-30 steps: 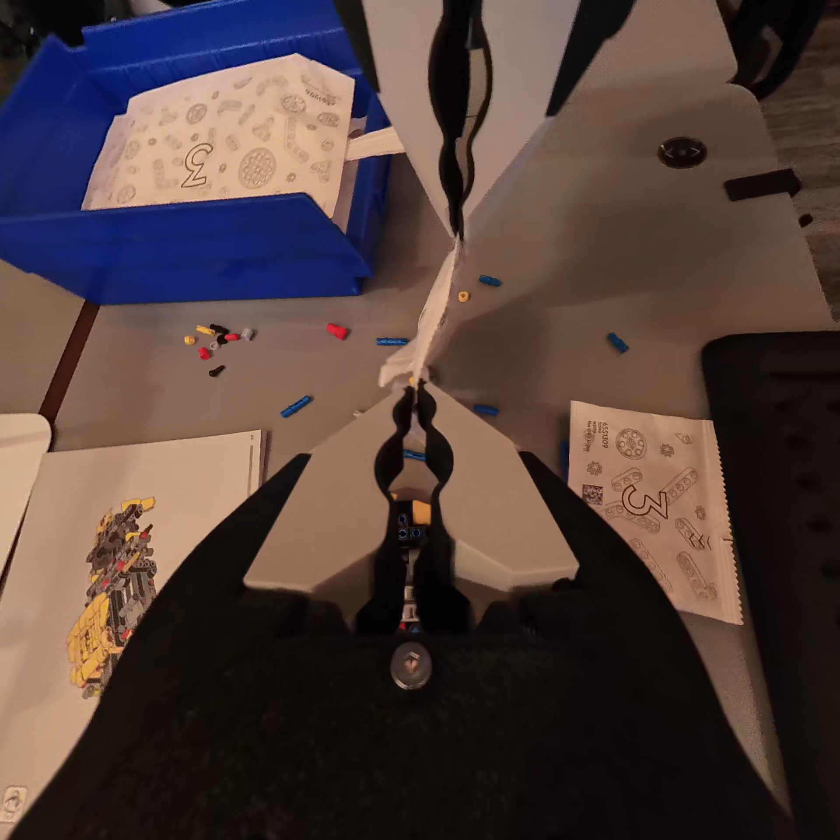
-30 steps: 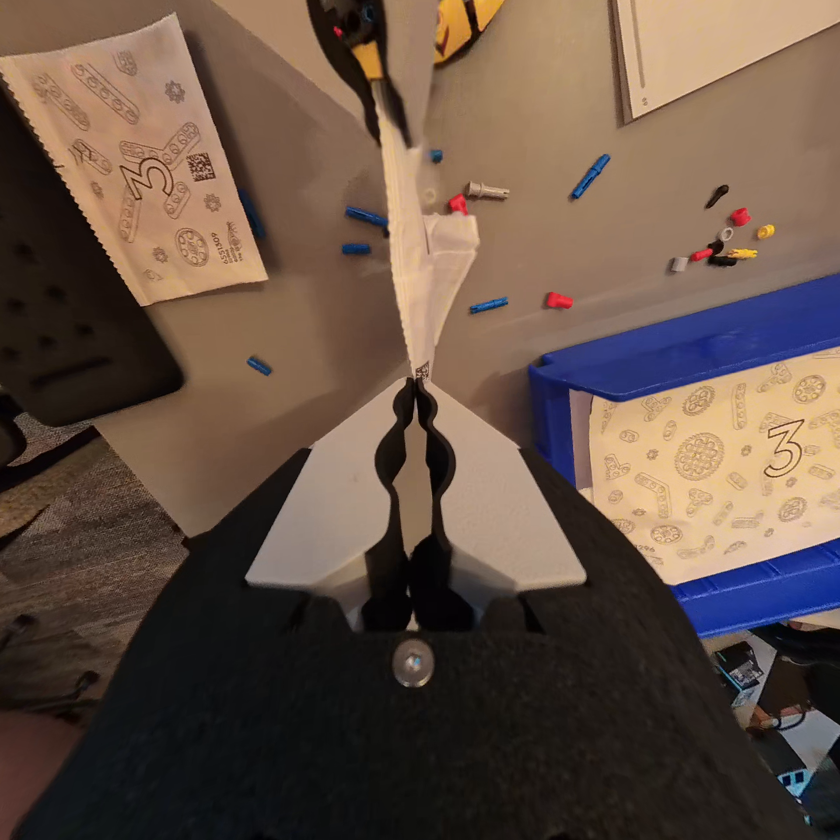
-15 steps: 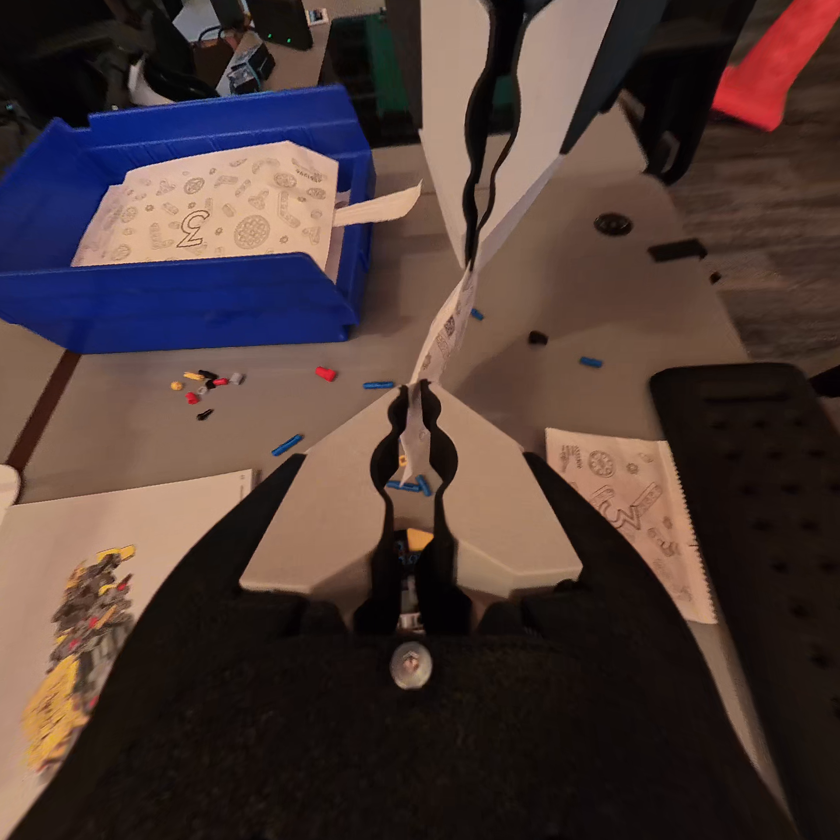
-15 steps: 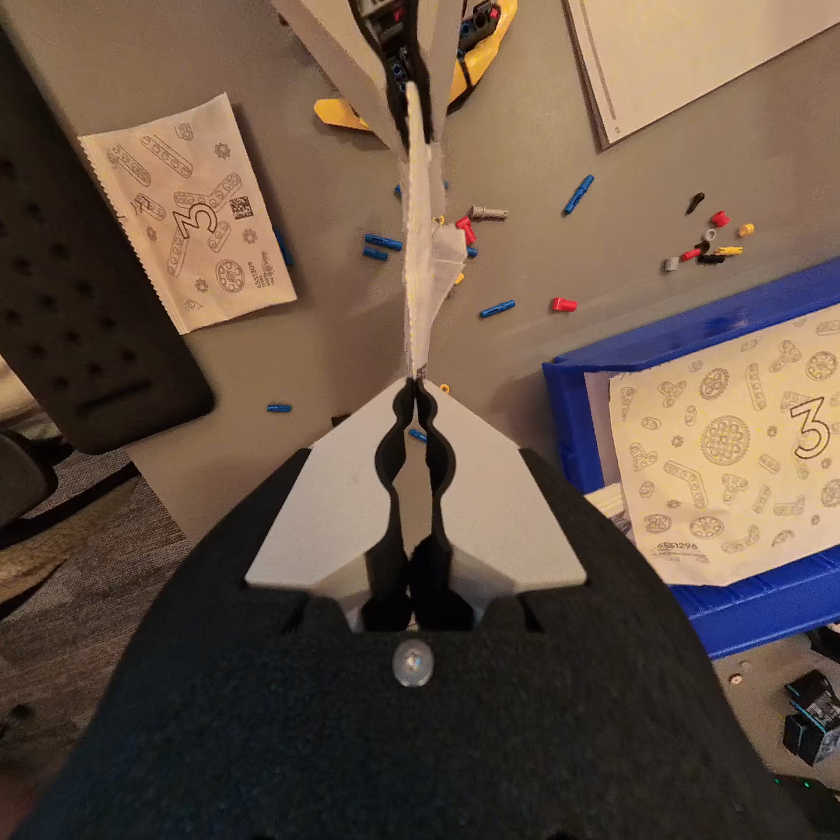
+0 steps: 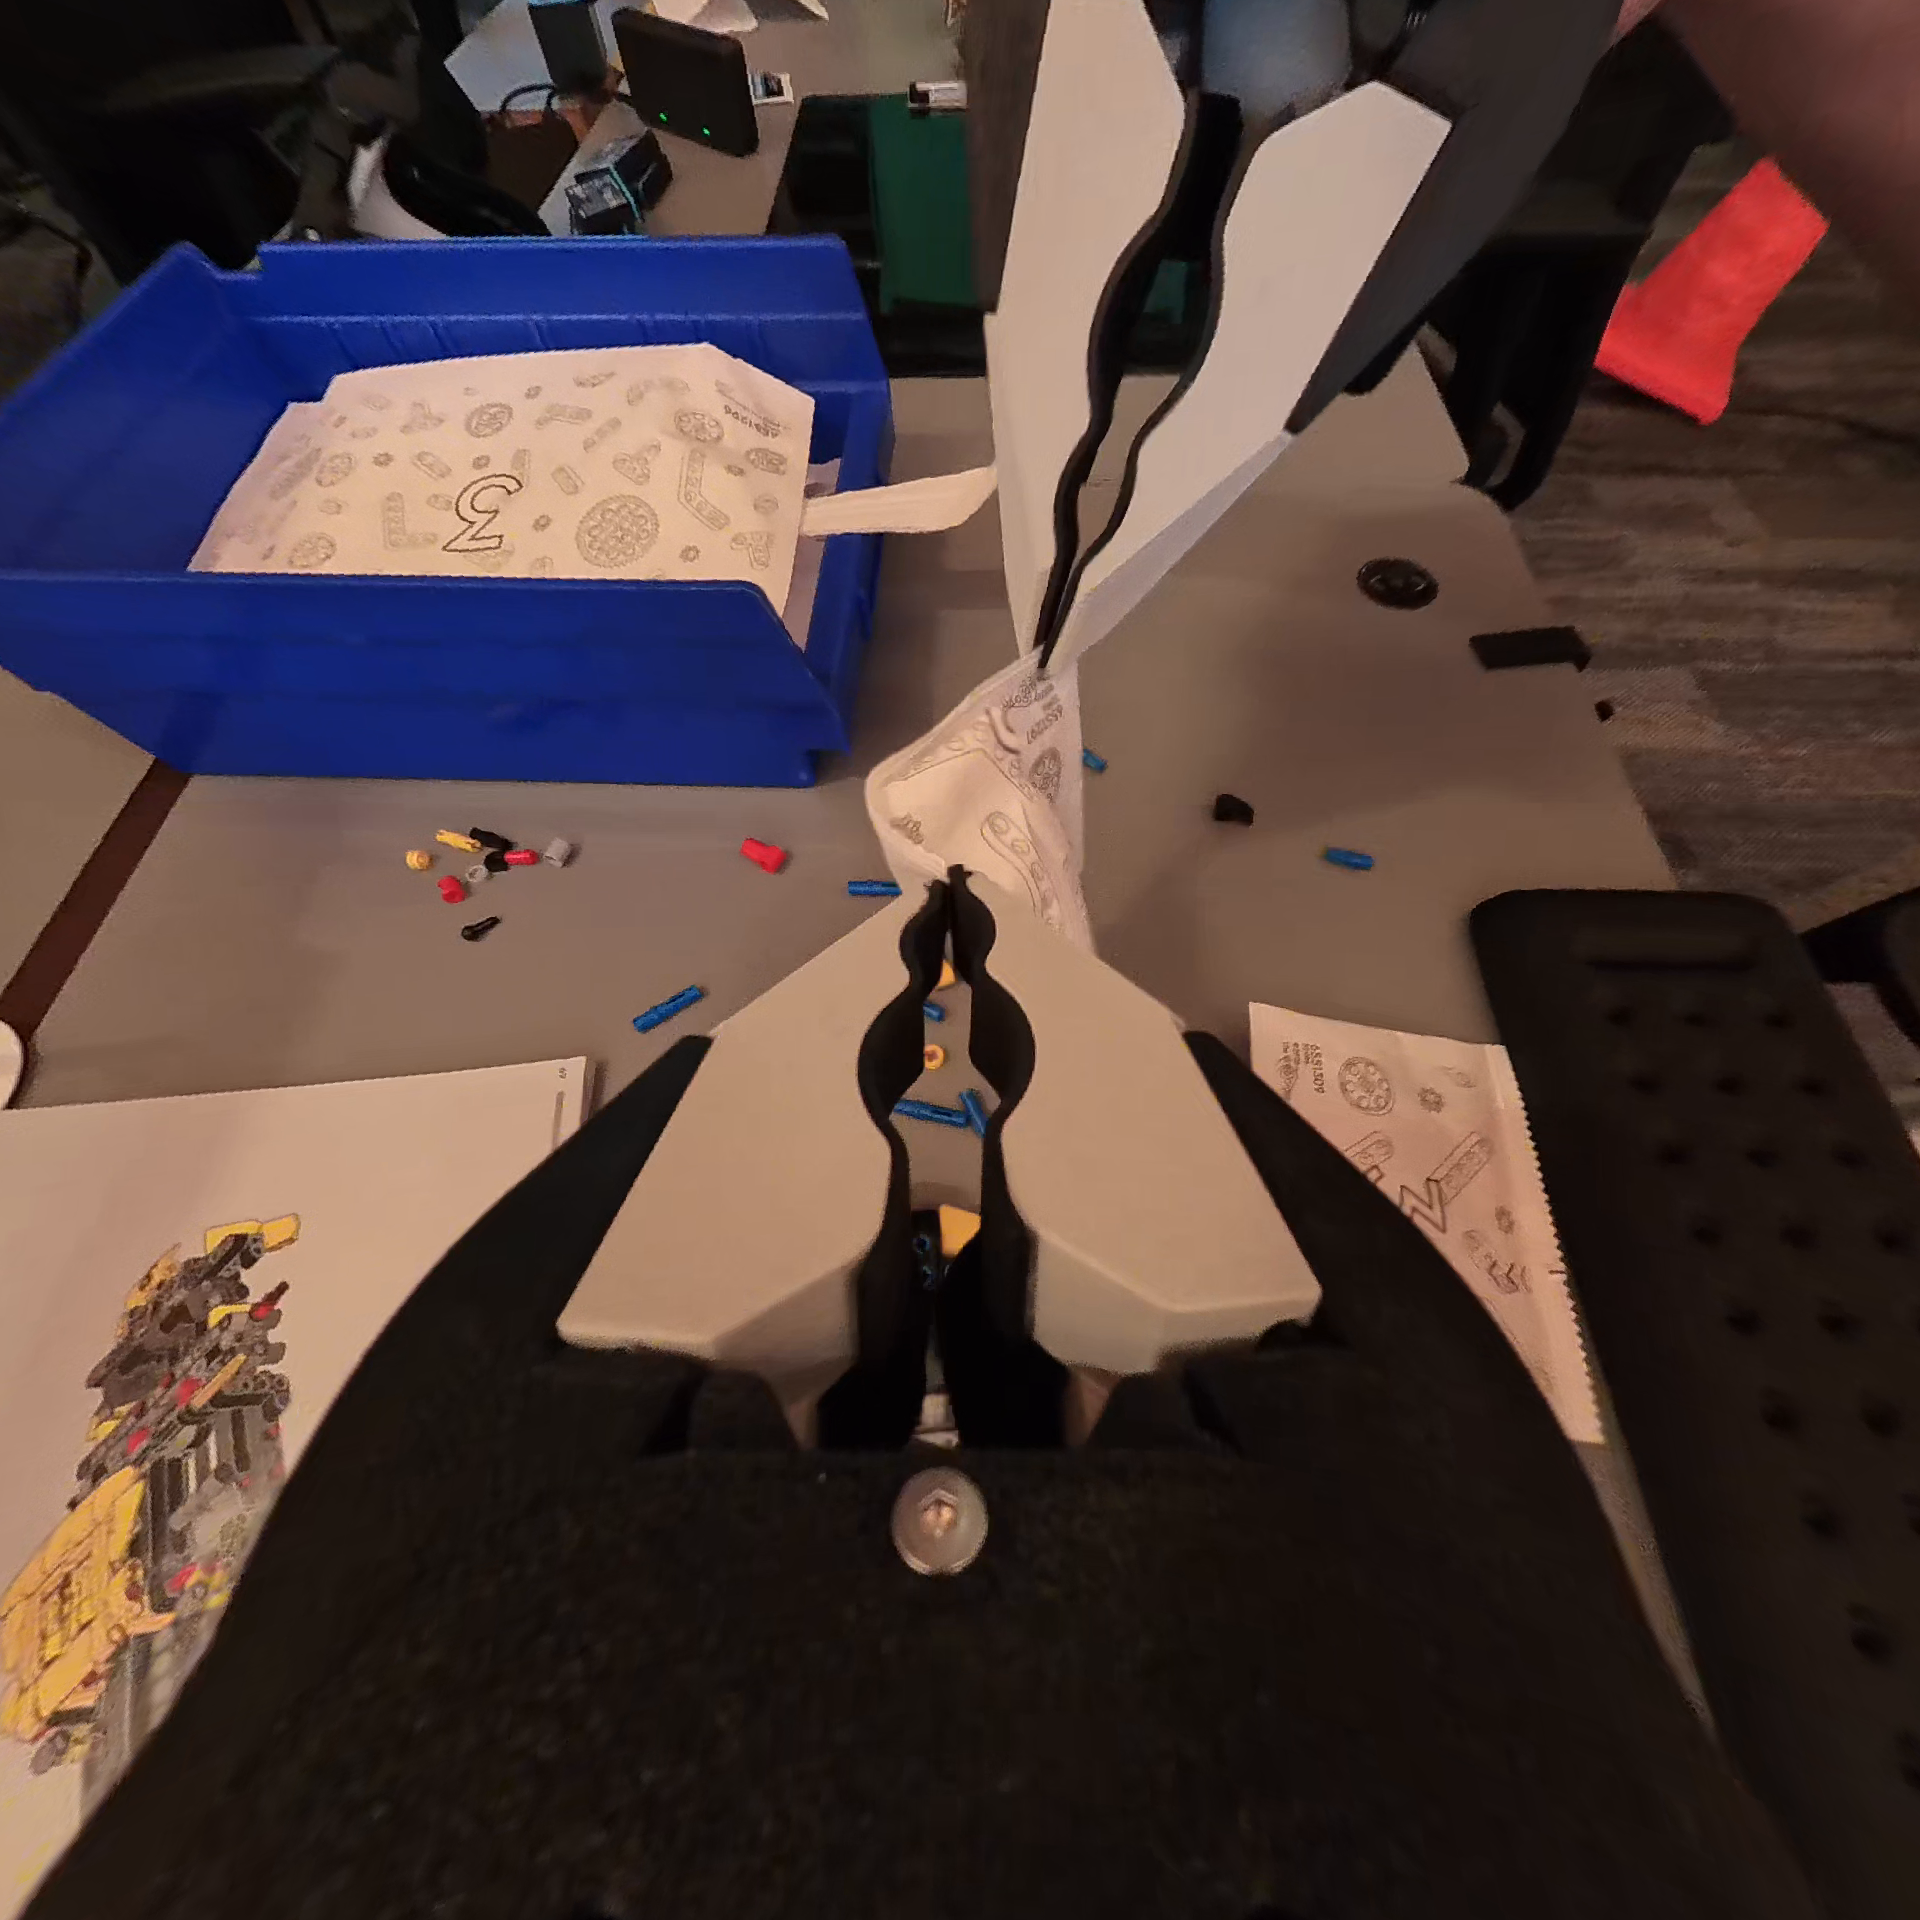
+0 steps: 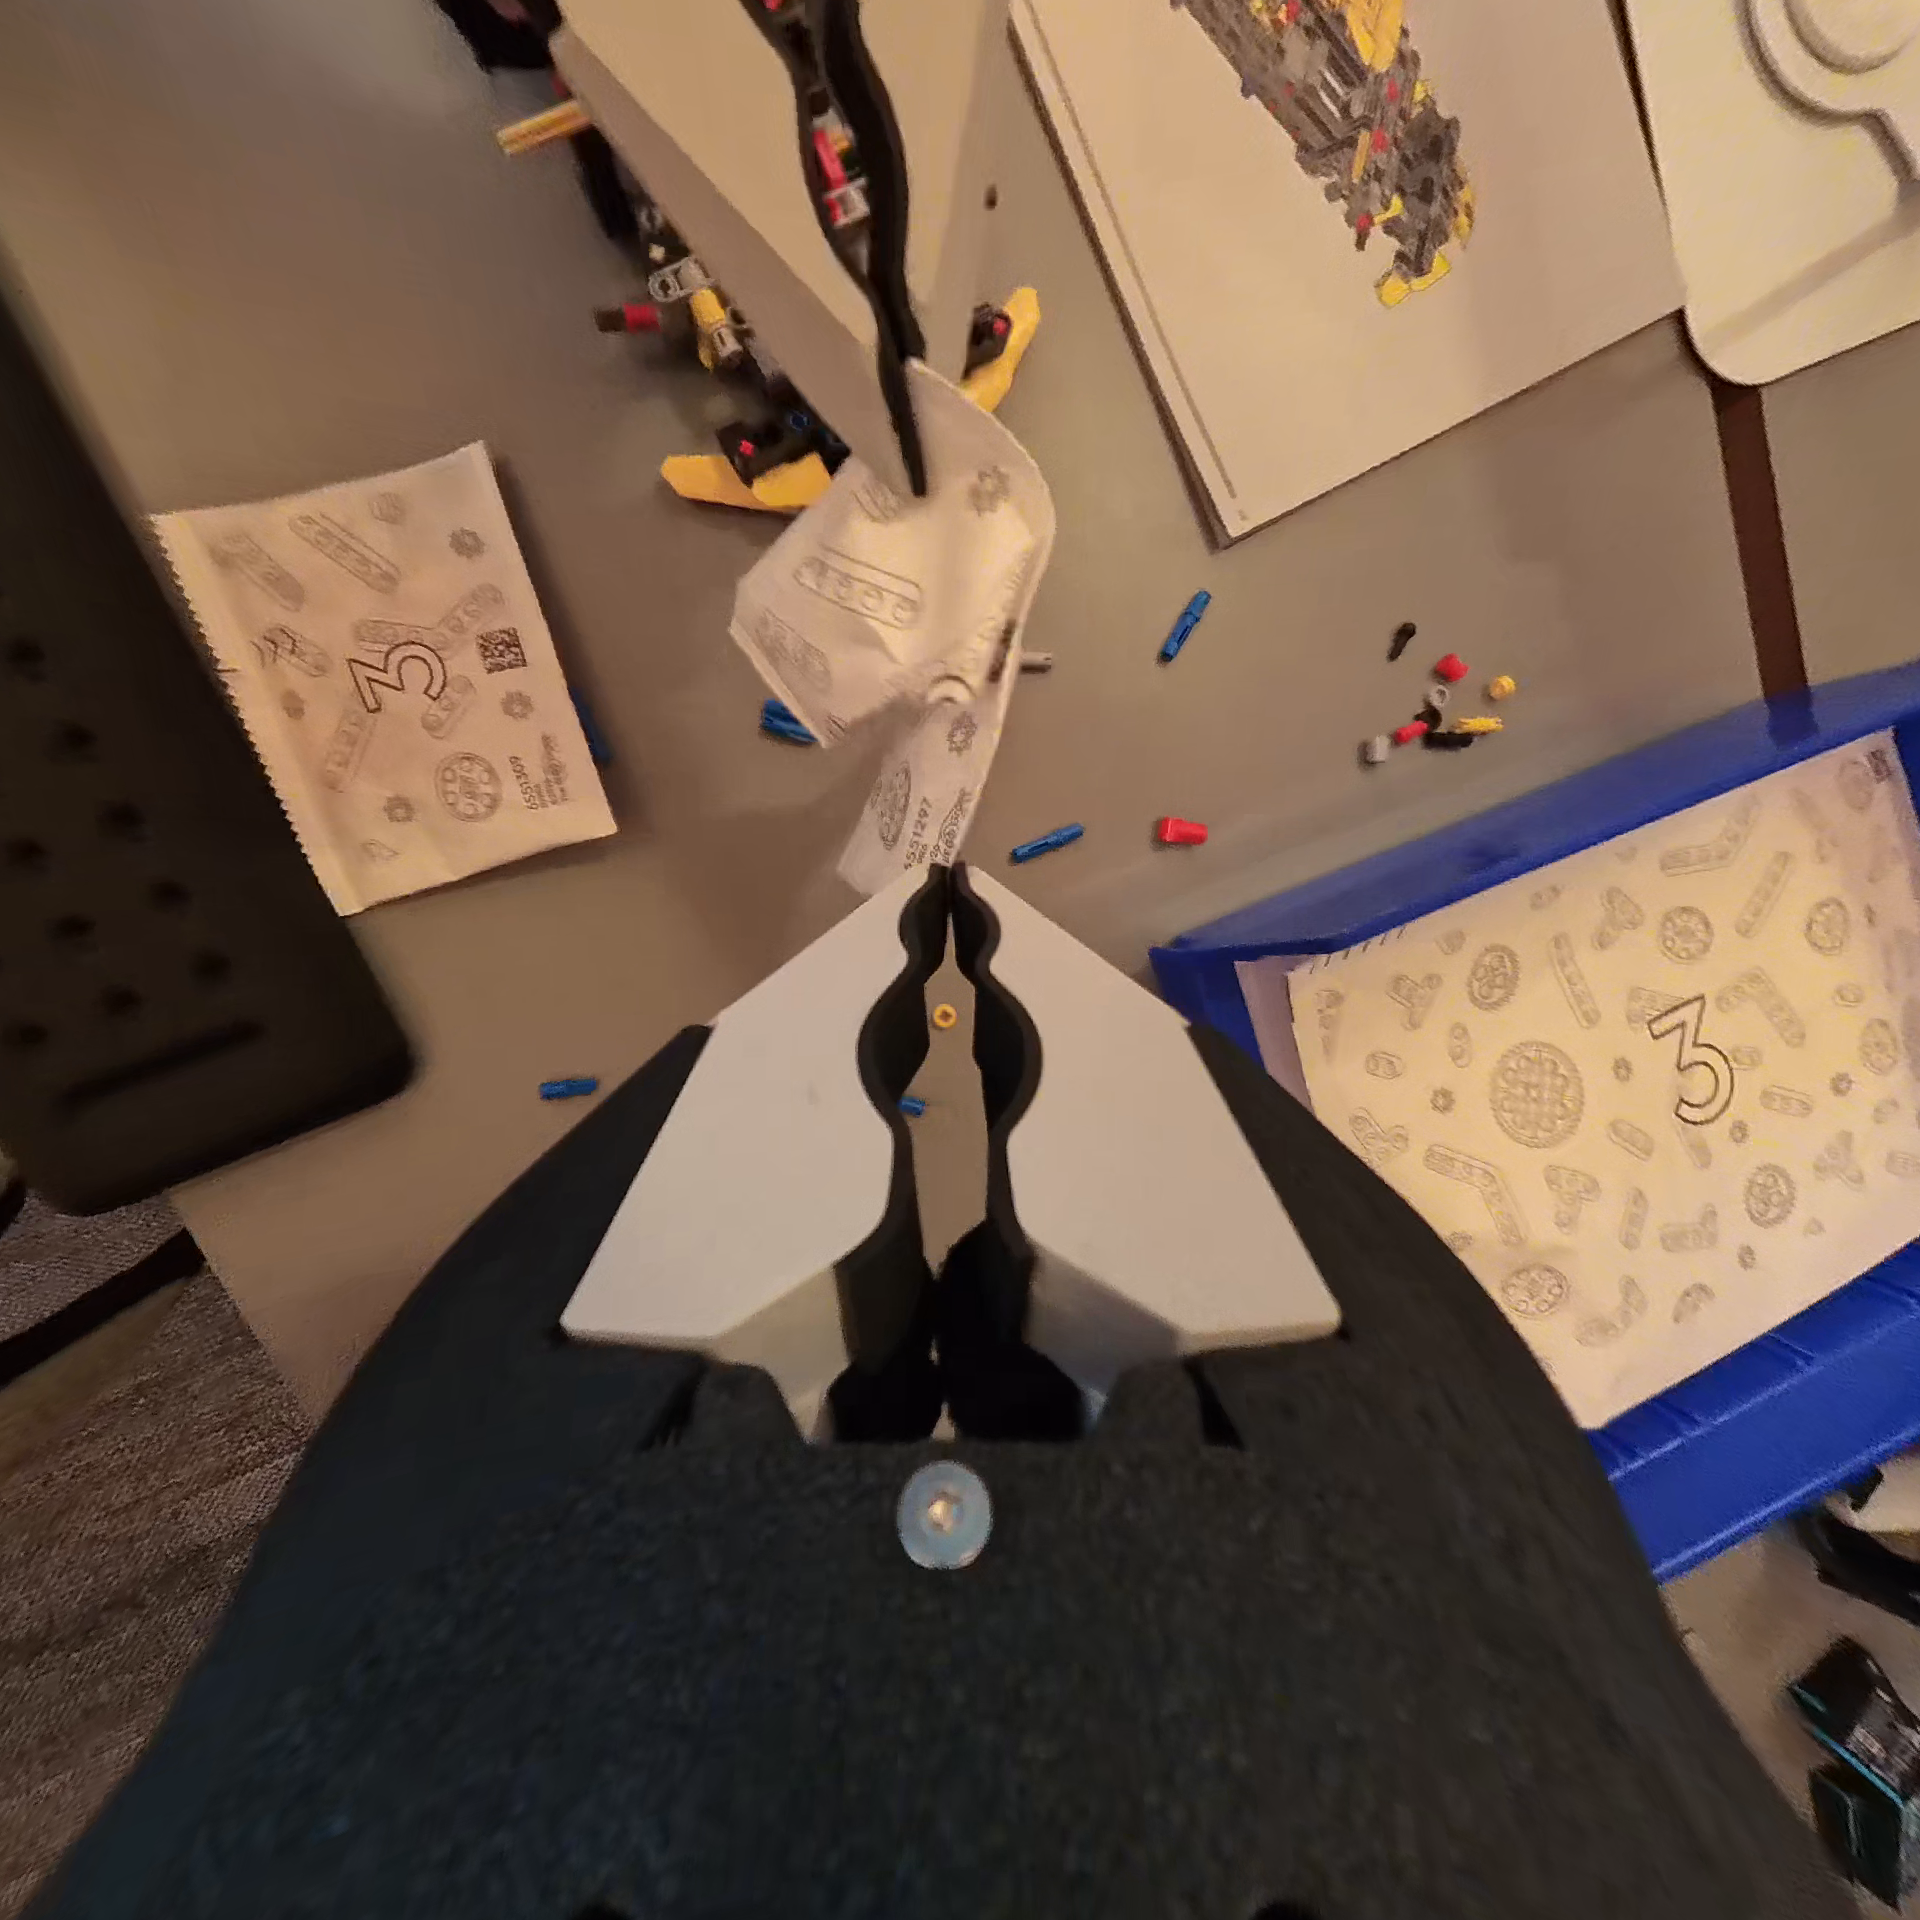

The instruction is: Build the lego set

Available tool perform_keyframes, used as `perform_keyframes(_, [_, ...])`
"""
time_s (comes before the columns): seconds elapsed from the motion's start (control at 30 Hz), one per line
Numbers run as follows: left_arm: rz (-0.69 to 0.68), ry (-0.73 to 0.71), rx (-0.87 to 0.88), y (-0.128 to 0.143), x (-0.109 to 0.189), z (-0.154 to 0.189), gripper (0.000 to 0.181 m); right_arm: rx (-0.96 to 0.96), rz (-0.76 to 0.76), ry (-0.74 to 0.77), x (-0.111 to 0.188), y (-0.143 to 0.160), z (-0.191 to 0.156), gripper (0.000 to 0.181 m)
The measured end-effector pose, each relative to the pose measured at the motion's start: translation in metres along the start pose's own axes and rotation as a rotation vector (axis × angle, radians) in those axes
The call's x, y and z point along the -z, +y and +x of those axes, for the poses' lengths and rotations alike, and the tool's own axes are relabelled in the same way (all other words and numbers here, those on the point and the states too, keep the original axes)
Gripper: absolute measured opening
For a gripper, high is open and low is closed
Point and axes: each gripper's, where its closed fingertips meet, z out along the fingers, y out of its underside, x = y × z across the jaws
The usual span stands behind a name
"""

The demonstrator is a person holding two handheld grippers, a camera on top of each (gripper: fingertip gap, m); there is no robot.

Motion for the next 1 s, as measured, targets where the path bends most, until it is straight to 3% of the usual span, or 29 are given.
perform_keyframes(0.17, [0.020, -0.039, 0.045, -0.001, 0.010, -0.015, 0.000, -0.056, 0.079, -0.045, 0.011, -0.015, 0.004, 0.000])
perform_keyframes(0.27, [-0.004, -0.042, 0.013, 0.002, 0.006, -0.012, 0.000, -0.007, 0.012, -0.012, 0.003, -0.014, 0.005, 0.000])
perform_keyframes(0.63, [-0.007, -0.020, 0.021, 0.009, 0.008, -0.016, 0.000, -0.015, 0.036, -0.006, 0.004, -0.010, 0.003, 0.000])
perform_keyframes(0.73, [0.067, 0.046, 0.082, 0.000, 0.018, -0.013, 0.000, -0.104, 0.155, -0.071, 0.016, -0.014, 0.005, 0.000])
perform_keyframes(0.9, [0.092, -0.008, 0.078, -0.008, 0.018, -0.017, 0.000, -0.138, 0.170, -0.129, 0.023, -0.017, 0.001, 0.000])
perform_keyframes(1.0, [0.174, 0.089, 0.153, -0.019, 0.026, -0.010, 0.000, -0.255, 0.255, -0.229, 0.039, -0.027, 0.006, 0.000])
